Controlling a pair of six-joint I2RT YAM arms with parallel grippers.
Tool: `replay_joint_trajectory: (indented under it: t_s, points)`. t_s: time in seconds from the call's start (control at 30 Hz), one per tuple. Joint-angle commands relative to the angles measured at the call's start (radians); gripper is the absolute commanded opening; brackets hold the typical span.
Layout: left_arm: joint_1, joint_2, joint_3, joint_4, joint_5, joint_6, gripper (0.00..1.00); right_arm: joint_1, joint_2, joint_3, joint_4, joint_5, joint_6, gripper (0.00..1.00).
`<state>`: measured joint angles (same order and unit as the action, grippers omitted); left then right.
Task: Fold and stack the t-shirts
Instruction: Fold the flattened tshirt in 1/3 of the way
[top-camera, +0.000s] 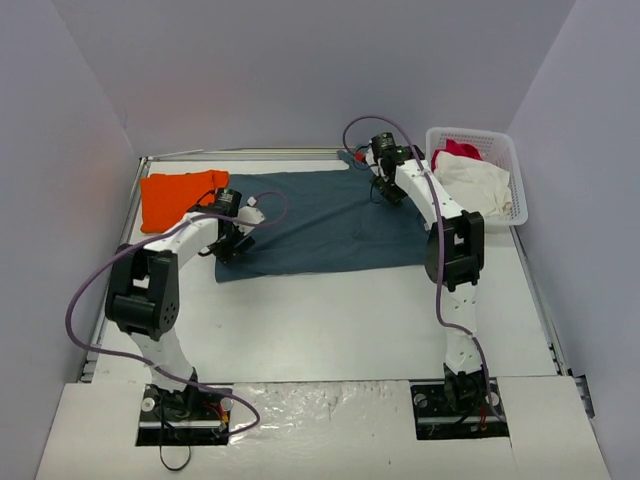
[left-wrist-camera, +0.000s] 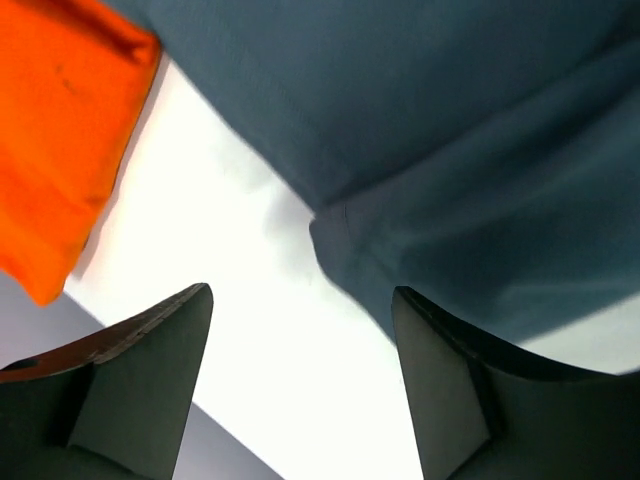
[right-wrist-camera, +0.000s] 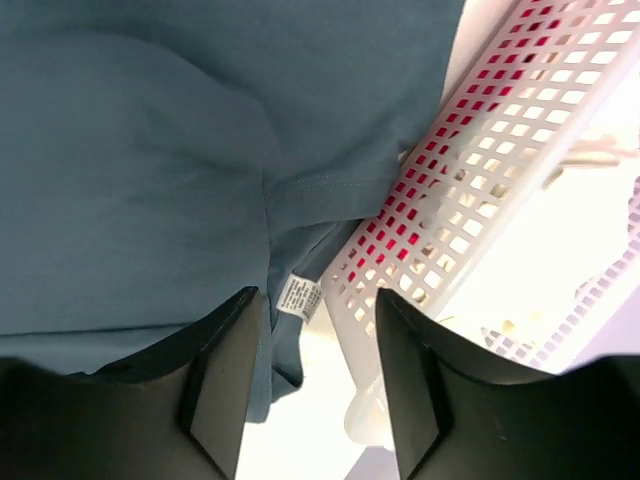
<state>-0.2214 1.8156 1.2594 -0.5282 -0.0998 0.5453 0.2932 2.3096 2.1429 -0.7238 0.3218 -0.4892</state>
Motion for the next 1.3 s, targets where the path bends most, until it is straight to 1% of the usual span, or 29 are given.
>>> replay_joint_trajectory:
  t_s: [0.0,0.07,0.23,0.3,0.37,0.4,0.43,0.47,0.53,0.6,0.73,1.03,1.23,1.27]
  points:
    - [-0.006,-0.139,-0.049,0.020,-0.057,0.021,0.72,-0.012,-0.074,-0.055,0.009,0.008,0.018,0.47]
    - [-0.006,-0.170,-0.072,0.019,-0.064,0.033,0.75,-0.014,-0.113,-0.110,0.011,-0.010,0.015,0.53]
    - [-0.006,-0.280,-0.156,0.014,-0.051,0.051,0.75,-0.032,-0.286,-0.265,0.017,-0.076,0.002,0.52]
    - [-0.004,-0.317,-0.179,0.016,-0.029,0.061,0.75,-0.049,-0.358,-0.349,0.020,-0.101,0.000,0.50]
    - [-0.006,-0.354,-0.216,0.013,0.014,0.077,0.75,-0.063,-0.422,-0.432,0.020,-0.118,-0.008,0.43]
    - [-0.006,-0.364,-0.228,-0.002,0.079,0.108,0.75,-0.080,-0.440,-0.460,0.018,-0.144,-0.014,0.41]
    - [-0.007,-0.374,-0.245,-0.013,0.109,0.123,0.75,-0.086,-0.458,-0.487,0.020,-0.150,-0.023,0.40]
    - [-0.009,-0.389,-0.249,-0.033,0.161,0.143,0.73,-0.097,-0.485,-0.535,0.020,-0.164,-0.032,0.42]
    - [-0.013,-0.401,-0.258,-0.088,0.259,0.200,0.71,-0.118,-0.504,-0.575,0.018,-0.188,-0.040,0.47]
    - [-0.018,-0.412,-0.276,-0.095,0.282,0.223,0.71,-0.126,-0.521,-0.621,0.017,-0.196,-0.054,0.48]
    - [-0.018,-0.385,-0.295,-0.076,0.272,0.265,0.71,-0.129,-0.530,-0.666,0.011,-0.194,-0.069,0.49]
    - [-0.022,-0.274,-0.298,-0.023,0.267,0.285,0.72,-0.147,-0.498,-0.672,0.006,-0.198,-0.066,0.49]
    - [-0.030,-0.190,-0.279,-0.026,0.276,0.295,0.59,-0.169,-0.469,-0.676,0.006,-0.181,-0.071,0.49]
    - [-0.032,-0.171,-0.278,-0.020,0.276,0.294,0.50,-0.172,-0.466,-0.681,0.004,-0.184,-0.074,0.49]
